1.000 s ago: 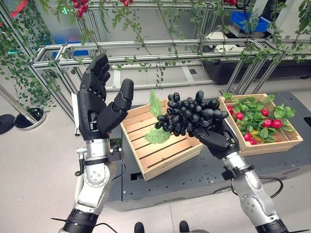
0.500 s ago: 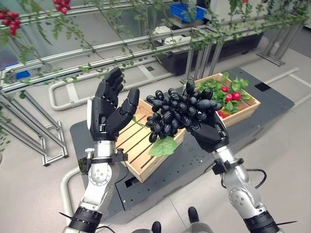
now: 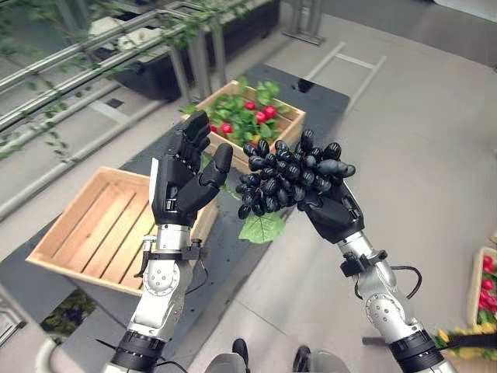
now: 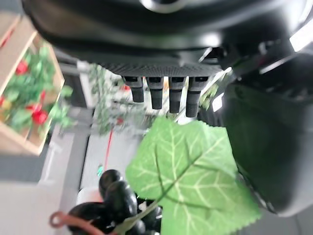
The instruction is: Pick up the fruits from the basket on one side to the basket on the other side
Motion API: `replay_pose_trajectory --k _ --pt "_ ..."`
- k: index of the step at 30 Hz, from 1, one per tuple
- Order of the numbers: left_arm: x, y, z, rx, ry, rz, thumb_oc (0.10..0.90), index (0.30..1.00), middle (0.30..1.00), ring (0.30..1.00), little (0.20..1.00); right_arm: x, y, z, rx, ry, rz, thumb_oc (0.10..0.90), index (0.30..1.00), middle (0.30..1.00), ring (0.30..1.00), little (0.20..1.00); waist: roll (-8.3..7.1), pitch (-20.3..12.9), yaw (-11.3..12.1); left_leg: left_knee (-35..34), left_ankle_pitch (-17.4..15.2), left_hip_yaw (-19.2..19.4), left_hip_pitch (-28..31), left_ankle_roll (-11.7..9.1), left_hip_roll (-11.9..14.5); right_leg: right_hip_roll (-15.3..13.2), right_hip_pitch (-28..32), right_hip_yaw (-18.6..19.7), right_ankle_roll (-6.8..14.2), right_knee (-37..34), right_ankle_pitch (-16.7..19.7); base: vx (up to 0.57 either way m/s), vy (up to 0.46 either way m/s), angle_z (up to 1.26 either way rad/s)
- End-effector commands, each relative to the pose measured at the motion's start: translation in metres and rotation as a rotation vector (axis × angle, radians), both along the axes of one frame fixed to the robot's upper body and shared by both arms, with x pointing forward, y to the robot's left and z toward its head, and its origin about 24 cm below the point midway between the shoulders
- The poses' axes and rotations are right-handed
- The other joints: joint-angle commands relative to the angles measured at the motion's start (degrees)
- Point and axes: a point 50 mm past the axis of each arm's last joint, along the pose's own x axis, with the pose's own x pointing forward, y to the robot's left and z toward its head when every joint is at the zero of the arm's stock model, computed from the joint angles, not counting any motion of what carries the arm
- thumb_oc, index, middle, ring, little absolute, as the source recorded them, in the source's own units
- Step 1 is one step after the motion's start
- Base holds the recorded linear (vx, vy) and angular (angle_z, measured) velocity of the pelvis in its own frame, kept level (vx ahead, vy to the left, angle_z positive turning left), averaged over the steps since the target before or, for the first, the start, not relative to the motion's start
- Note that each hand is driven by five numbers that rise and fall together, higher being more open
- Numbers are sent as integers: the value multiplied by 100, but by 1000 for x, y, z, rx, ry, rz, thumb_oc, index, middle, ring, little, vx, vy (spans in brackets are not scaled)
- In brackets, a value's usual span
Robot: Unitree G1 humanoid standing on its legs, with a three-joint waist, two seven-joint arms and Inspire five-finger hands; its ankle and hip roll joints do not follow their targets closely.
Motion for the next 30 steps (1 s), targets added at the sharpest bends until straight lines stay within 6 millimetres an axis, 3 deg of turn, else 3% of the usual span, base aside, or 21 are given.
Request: replay_pose_trajectory --k 1,6,12,14,15,16,17,18,19,20,23,25,30 --pt "-3 -12 45 -5 -243 -91 800 900 900 900 900 -5 3 64 150 -366 21 400 300 300 300 300 -67 -775 -86 -160 -21 -251 -488 -162 -223 223 646 232 -82 -635 229 -103 -233 -41" --pt "1 -17 45 -37 -249 -127 800 900 900 900 900 -5 -6 66 125 -379 11 400 300 300 300 300 -148 -744 -339 -400 330 -135 -642 -391 109 648 622 566 -310 -1119 423 -144 -303 -48" --pt "2 -18 40 -62 -250 -146 800 900 900 900 900 -10 -18 64 113 -377 1 400 300 300 300 300 -178 -723 -591 -531 555 -174 -661 -530 395 937 490 816 -492 -1142 474 -95 -207 -26" --pt "1 -18 40 -71 -253 -144 800 900 900 900 900 -14 -20 62 96 -372 8 400 300 300 300 300 -189 -727 -660 -512 582 -341 -660 -546 453 1011 445 1018 -538 -1142 502 -56 -134 -26" --pt "0 -19 40 -75 -250 -138 800 900 900 900 900 -14 -22 59 88 -359 14 400 300 300 300 300 -223 -725 -643 -373 533 -796 -685 -550 461 1041 419 1254 -585 -1142 545 -24 -81 -51" --pt "0 -19 40 -75 -249 -136 800 900 900 900 900 -14 -22 58 86 -353 15 400 300 300 300 300 -226 -738 -637 -337 534 -918 -709 -560 469 1045 394 1312 -595 -1142 569 -17 -73 -60" --pt "-1 -18 39 -77 -247 -132 800 900 900 900 900 -14 -22 57 84 -348 18 400 300 300 300 300 -234 -724 -619 -288 508 -1083 -692 -563 466 1043 408 1393 -604 -1142 581 6 -2 -81" --pt "-3 -16 38 -83 -241 -99 800 900 900 900 900 -13 -17 57 84 -333 66 400 300 300 300 300 -241 -749 -528 -131 415 -1837 -697 -534 327 1053 373 1720 -629 -1127 621 10 18 -71" --pt "-3 -16 38 -82 -242 -95 800 900 900 900 900 -13 -15 57 83 -330 73 400 300 300 300 300 -237 -765 -520 -116 410 -1930 -705 -530 305 1055 352 1760 -632 -1118 624 15 82 -98" --pt "-5 -15 39 -85 -242 -84 800 900 900 900 900 -12 -9 58 77 -320 96 400 300 300 300 300 -215 -798 -440 -18 310 -2391 -662 -503 156 1047 302 1940 -638 -1068 613 9 79 -89" --pt "-7 -14 39 -91 -243 -78 800 900 900 900 900 -11 -2 57 68 -306 122 400 300 300 300 300 -203 -821 -335 333 83 -2833 -641 -487 -58 981 218 2164 -622 -992 616 -17 155 -104" --pt "-9 -12 39 -113 -242 -90 800 900 900 900 900 -11 2 54 59 -292 144 400 300 300 300 300 -168 -838 -287 400 18 -2940 -642 -467 -147 924 186 2233 -583 -960 621 -27 325 -107" --pt "-3 -19 42 -120 -234 -133 800 900 900 900 900 -11 4 51 72 -270 156 400 300 300 300 300 -59 -929 -414 151 -108 -2605 -379 -408 -206 697 121 2142 -393 -919 634 -35 323 -89"
